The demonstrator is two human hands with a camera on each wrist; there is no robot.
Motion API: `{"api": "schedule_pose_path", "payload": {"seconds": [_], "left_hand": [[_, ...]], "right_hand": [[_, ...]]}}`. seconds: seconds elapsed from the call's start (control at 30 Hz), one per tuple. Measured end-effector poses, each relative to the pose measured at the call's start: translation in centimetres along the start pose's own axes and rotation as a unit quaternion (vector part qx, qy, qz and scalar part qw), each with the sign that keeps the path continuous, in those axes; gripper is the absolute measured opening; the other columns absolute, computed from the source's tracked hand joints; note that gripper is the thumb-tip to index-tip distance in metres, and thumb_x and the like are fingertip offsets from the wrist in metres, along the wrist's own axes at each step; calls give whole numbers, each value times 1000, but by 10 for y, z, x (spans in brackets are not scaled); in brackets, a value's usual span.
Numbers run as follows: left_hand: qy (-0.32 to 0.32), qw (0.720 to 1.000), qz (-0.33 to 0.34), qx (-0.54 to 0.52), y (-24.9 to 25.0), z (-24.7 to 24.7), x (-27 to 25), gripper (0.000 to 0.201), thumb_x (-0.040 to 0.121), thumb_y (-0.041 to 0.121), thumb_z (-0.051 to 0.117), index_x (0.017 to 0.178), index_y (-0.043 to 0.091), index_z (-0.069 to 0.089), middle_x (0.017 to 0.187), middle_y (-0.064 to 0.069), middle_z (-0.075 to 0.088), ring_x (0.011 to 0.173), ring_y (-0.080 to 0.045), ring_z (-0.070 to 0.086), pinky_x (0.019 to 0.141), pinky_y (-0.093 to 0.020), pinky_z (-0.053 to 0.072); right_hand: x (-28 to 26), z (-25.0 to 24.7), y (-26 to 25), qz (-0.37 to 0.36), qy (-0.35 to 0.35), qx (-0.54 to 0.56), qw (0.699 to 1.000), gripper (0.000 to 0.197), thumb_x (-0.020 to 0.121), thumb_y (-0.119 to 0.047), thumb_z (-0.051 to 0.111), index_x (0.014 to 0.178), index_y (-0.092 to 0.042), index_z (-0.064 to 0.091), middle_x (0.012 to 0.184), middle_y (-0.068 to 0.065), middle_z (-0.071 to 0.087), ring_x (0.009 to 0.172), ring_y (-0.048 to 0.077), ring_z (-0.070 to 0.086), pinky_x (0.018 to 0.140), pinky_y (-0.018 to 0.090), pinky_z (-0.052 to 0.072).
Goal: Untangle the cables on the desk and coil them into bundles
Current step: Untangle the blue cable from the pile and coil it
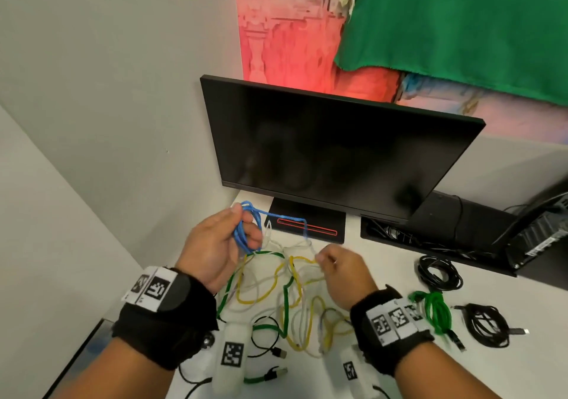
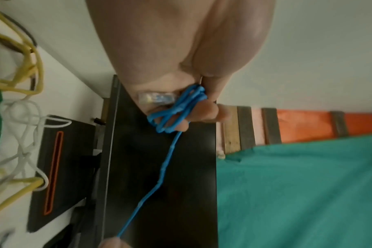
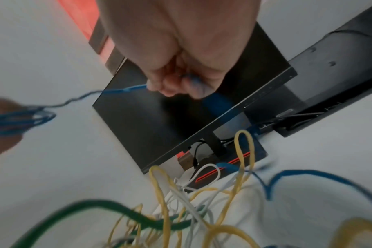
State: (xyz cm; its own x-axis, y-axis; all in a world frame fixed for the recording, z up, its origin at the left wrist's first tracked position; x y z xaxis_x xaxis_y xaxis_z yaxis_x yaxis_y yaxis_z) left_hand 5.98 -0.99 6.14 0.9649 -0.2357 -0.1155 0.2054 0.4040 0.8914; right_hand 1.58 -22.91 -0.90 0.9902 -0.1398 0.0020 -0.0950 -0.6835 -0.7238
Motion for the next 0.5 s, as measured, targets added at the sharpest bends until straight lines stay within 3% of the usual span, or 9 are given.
{"api": "schedule_pose_path", "payload": {"seconds": [0.07, 0.1, 0.2, 0.3, 0.4, 0.43, 0.5], "left_hand": [[-23, 993, 40, 105, -1, 10, 2, 32, 101, 21, 43, 82, 1, 60, 66, -16, 68, 56, -21, 62, 60, -27, 54], [-32, 982, 58, 175, -2, 12, 3, 32, 102, 19, 43, 83, -1, 60, 68, -15, 70, 57, -20, 63, 62, -26, 53], [-70, 936, 84, 336, -10, 19, 1, 30, 102, 16, 45, 83, -1, 60, 64, -7, 70, 58, -15, 59, 63, -26, 50], [-107, 931, 73, 342, -20, 25, -6, 36, 100, 24, 47, 68, 15, 60, 58, 1, 60, 56, -10, 54, 60, -25, 45], [-64, 942, 61, 325, -21, 27, -9, 51, 106, 30, 34, 64, 26, 63, 54, 1, 59, 50, -4, 53, 54, -12, 43], [-49, 948, 45, 311, -23, 26, -8, 52, 105, 36, 33, 66, 25, 65, 55, -1, 58, 50, -7, 53, 54, -13, 43], [-74, 967, -7, 243, -28, 31, -9, 48, 98, 45, 40, 70, 18, 67, 58, -11, 52, 51, -16, 47, 59, -26, 44]], "right_hand": [[-13, 30, -24, -65, -157, -86, 982, 23, 100, -30, 48, 79, -24, 57, 80, -5, 63, 79, 16, 58, 75, 30, 48], [-21, 38, -38, -105, -201, -85, 970, 24, 99, -33, 46, 79, -26, 56, 78, -8, 62, 77, 12, 57, 74, 31, 48], [-32, 32, -77, -179, -236, 25, 955, 21, 97, -34, 45, 79, -35, 57, 68, -21, 58, 66, 0, 54, 64, 19, 43], [-23, 7, -98, -210, -179, 152, 949, 27, 100, -26, 48, 77, -35, 57, 70, -22, 60, 64, 0, 55, 63, 12, 40], [-10, -9, -97, -227, -66, 156, 959, 28, 105, -21, 45, 81, -31, 57, 74, -16, 65, 70, 6, 59, 67, 16, 41], [-6, -12, -92, -213, -18, 144, 966, 29, 105, -21, 45, 81, -33, 55, 73, -16, 62, 70, 6, 58, 65, 17, 40], [-1, -15, -81, -180, 51, 130, 974, 30, 104, -24, 46, 79, -39, 49, 69, -15, 57, 68, 5, 55, 61, 15, 38]]}}
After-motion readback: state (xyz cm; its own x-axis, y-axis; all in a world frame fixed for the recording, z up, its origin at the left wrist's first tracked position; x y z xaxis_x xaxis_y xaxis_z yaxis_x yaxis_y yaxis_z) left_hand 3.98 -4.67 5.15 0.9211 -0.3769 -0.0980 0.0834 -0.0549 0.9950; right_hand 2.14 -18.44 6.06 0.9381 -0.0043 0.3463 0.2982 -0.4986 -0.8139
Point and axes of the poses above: each hand's wrist, its own x-axis towards the middle knuckle, its own z-axis out of the palm, y = z × x, the point moved 6 cm from there along x, towards the middle knuckle
